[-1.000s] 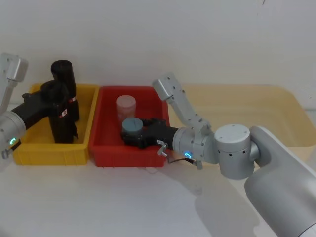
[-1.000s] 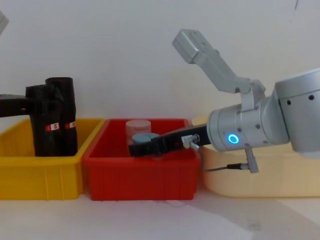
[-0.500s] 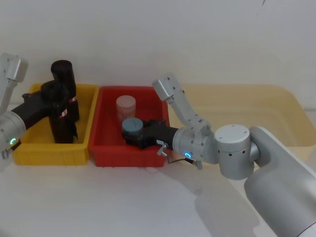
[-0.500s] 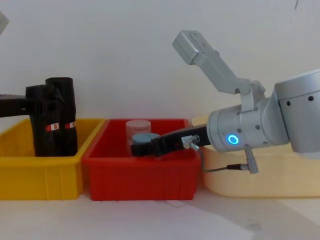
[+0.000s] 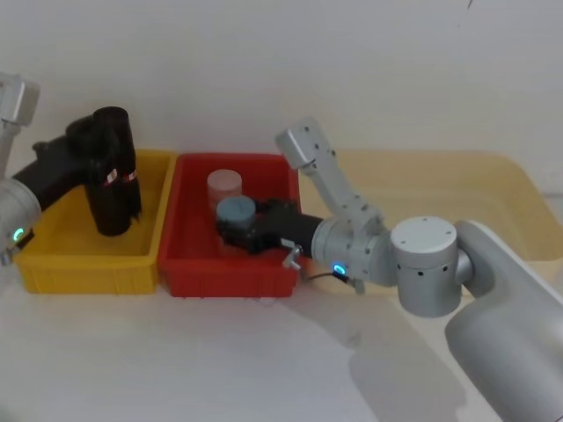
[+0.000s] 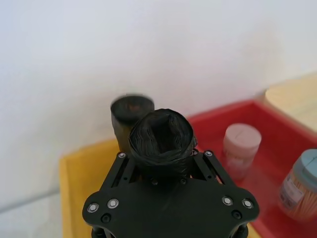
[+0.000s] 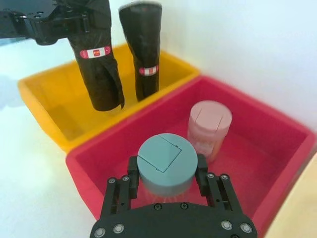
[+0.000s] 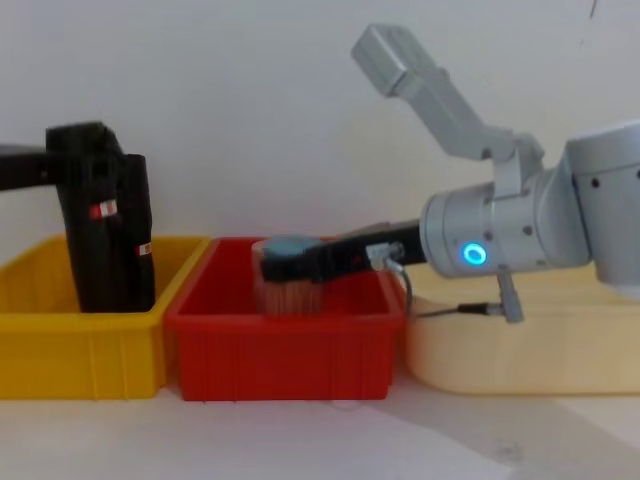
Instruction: Pick up the garbage bag with the one hand and transfer it to the other hand.
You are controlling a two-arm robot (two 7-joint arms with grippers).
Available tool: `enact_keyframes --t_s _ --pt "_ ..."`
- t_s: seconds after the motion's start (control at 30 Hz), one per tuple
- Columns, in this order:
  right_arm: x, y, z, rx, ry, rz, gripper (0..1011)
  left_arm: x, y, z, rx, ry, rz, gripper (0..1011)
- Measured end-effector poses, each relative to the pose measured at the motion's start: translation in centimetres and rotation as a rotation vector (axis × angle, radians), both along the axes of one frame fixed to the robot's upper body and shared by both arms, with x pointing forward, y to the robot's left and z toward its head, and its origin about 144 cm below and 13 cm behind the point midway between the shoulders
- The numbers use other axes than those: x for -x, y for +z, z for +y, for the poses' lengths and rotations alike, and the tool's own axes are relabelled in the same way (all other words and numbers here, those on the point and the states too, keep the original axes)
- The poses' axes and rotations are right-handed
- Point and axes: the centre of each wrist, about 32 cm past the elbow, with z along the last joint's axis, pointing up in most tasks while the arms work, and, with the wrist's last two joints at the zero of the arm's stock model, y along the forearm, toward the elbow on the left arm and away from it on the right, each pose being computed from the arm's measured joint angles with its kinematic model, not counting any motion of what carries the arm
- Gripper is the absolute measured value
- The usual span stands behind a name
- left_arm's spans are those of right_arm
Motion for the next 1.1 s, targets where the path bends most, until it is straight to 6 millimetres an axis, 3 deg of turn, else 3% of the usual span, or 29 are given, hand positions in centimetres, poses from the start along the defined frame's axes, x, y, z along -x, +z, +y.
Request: enact_keyframes --t_s 0.63,1.1 --pt "3.9 6.1 -3.8 -0.064 -0.112 -0.188 660 0.4 7.0 -1.8 0.071 -0.099 -0.161 342" --pt "6.7 7.4 -7.9 -0.040 -0.310 -0.215 660 -2.4 9.6 -6.5 0.128 -0.292 -0.119 342"
